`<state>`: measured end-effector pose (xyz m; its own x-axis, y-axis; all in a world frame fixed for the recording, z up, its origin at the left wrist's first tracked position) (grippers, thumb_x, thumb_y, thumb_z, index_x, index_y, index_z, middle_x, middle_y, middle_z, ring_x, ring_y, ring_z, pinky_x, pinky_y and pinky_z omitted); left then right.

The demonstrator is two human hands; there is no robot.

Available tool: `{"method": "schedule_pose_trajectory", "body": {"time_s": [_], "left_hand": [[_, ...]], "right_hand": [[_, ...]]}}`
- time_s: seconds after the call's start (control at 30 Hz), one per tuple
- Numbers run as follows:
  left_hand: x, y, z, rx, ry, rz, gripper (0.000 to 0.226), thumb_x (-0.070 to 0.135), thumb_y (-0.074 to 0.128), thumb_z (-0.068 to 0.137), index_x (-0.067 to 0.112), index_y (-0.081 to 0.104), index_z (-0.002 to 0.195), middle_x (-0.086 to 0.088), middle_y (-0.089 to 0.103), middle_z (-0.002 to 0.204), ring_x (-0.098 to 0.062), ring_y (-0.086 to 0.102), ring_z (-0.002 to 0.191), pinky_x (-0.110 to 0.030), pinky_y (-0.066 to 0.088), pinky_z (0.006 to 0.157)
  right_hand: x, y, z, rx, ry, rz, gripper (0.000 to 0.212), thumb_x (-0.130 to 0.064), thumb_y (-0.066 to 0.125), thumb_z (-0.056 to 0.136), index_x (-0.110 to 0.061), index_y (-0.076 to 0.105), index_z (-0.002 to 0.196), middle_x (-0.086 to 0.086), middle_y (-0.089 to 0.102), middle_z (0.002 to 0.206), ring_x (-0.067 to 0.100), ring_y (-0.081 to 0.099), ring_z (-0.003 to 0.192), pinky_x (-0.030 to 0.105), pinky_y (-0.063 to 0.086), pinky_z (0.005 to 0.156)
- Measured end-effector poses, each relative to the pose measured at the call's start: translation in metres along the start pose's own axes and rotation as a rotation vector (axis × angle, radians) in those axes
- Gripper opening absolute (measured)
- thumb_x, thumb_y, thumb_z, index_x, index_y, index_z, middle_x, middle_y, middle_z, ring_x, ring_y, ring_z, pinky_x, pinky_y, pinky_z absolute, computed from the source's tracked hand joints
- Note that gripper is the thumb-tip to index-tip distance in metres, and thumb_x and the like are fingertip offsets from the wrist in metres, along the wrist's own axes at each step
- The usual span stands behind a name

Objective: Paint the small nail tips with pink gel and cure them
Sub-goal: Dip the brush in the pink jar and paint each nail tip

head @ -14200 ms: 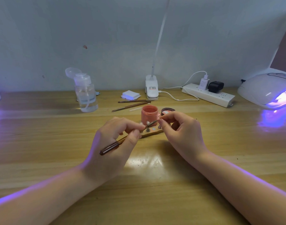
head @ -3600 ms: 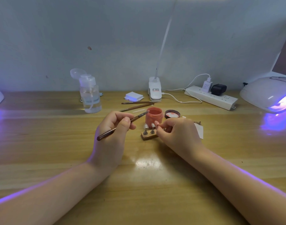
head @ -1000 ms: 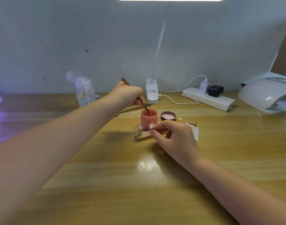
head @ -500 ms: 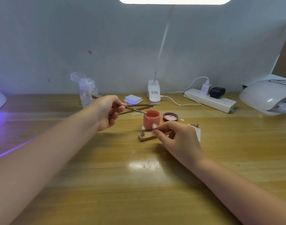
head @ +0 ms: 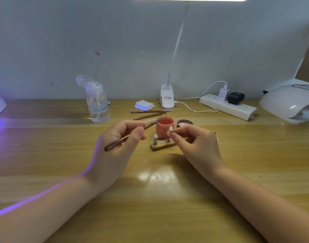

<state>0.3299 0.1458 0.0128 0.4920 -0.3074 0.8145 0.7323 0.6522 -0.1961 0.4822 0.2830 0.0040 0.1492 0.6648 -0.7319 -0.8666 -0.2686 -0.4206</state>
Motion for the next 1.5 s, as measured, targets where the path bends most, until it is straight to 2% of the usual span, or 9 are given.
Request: {"method": "schedule_pose_trajectory", "body": {"time_s": [0.1,0.3,0.47,0.77,0.87,1.0,1.17,1.27,1.5], "left_hand": [[0.01,0.004,-0.008,-0.026,0.094,0.13,0.016,0.026,0.059,0.088,0.032,0.067,0.1,0.009,0.07,0.086,-0.003,0.062,0.081,-0.008,0.043,0.07],[0.017,0.007,-0.014,-0.063,0.193,0.21,0.021,0.037,0.053,0.086,0.033,0.065,0.103,0.01,0.068,0.09,-0.007,0.061,0.09,-0.009,0.041,0.078],[0.017,0.009,-0.014,-0.111,0.248,0.242,0.019,0.034,0.052,0.088,0.031,0.064,0.103,0.016,0.066,0.089,-0.006,0.062,0.089,-0.012,0.042,0.077],[0.016,0.01,-0.014,-0.107,0.252,0.233,0.02,0.034,0.052,0.089,0.03,0.065,0.104,0.014,0.067,0.089,-0.008,0.062,0.087,-0.014,0.044,0.075],[0.015,0.008,-0.014,-0.077,0.24,0.214,0.021,0.034,0.053,0.088,0.028,0.066,0.104,0.011,0.068,0.089,-0.011,0.063,0.088,-0.015,0.045,0.076],[0.014,0.01,-0.014,-0.108,0.256,0.252,0.016,0.031,0.06,0.088,0.032,0.065,0.103,0.018,0.066,0.088,-0.003,0.061,0.086,-0.012,0.043,0.076],[0.015,0.008,-0.014,-0.068,0.251,0.233,0.017,0.033,0.056,0.089,0.034,0.064,0.104,0.015,0.067,0.09,-0.007,0.061,0.088,-0.014,0.043,0.077],[0.015,0.01,-0.014,-0.092,0.26,0.271,0.016,0.029,0.061,0.089,0.035,0.064,0.104,0.021,0.066,0.089,-0.001,0.059,0.087,-0.013,0.042,0.077],[0.017,0.01,-0.014,-0.087,0.253,0.253,0.021,0.036,0.053,0.088,0.033,0.065,0.105,0.018,0.067,0.089,-0.004,0.06,0.089,-0.013,0.042,0.078]], "right_hand": [[0.001,-0.002,-0.001,0.036,0.017,0.008,0.005,-0.017,0.074,0.082,-0.021,0.075,0.086,-0.011,0.068,0.071,0.011,0.054,0.057,0.017,0.041,0.055],[0.003,-0.002,-0.002,0.047,0.022,0.002,0.007,-0.018,0.074,0.082,-0.023,0.075,0.086,-0.016,0.067,0.07,0.003,0.05,0.054,0.013,0.039,0.055],[0.002,-0.002,-0.002,0.043,0.006,-0.019,0.008,-0.019,0.073,0.083,-0.022,0.075,0.09,-0.01,0.069,0.073,0.012,0.056,0.058,0.026,0.047,0.058],[0.002,-0.002,-0.003,0.031,0.01,-0.016,0.008,-0.019,0.073,0.083,-0.021,0.075,0.091,-0.01,0.069,0.074,0.013,0.055,0.059,0.029,0.048,0.059],[0.002,-0.001,-0.002,0.027,0.007,-0.02,0.008,-0.019,0.073,0.083,-0.02,0.075,0.091,-0.01,0.069,0.073,0.01,0.053,0.056,0.025,0.045,0.056],[0.002,-0.001,-0.002,0.028,0.007,-0.004,0.007,-0.018,0.073,0.083,-0.021,0.075,0.09,-0.01,0.068,0.071,0.009,0.051,0.055,0.026,0.045,0.056],[0.002,-0.001,-0.003,0.03,-0.005,-0.005,0.007,-0.017,0.073,0.083,-0.021,0.075,0.089,-0.012,0.067,0.071,0.007,0.051,0.054,0.022,0.043,0.056],[0.002,-0.001,-0.003,0.039,-0.01,0.001,0.007,-0.016,0.073,0.083,-0.022,0.075,0.087,-0.011,0.068,0.072,0.012,0.052,0.055,0.028,0.046,0.056],[0.003,-0.001,-0.002,0.024,-0.021,-0.012,0.007,-0.019,0.072,0.083,-0.022,0.074,0.089,-0.012,0.069,0.076,0.017,0.054,0.057,0.037,0.049,0.059]]}}
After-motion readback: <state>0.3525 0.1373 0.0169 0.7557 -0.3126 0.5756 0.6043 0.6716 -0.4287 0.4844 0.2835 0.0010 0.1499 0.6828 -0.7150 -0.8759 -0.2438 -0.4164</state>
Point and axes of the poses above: each hand's wrist, its own z-axis towards the middle knuckle, its own y-axis out of the palm, x = y × z, the point moved 4 cm from there along z, towards the middle knuckle
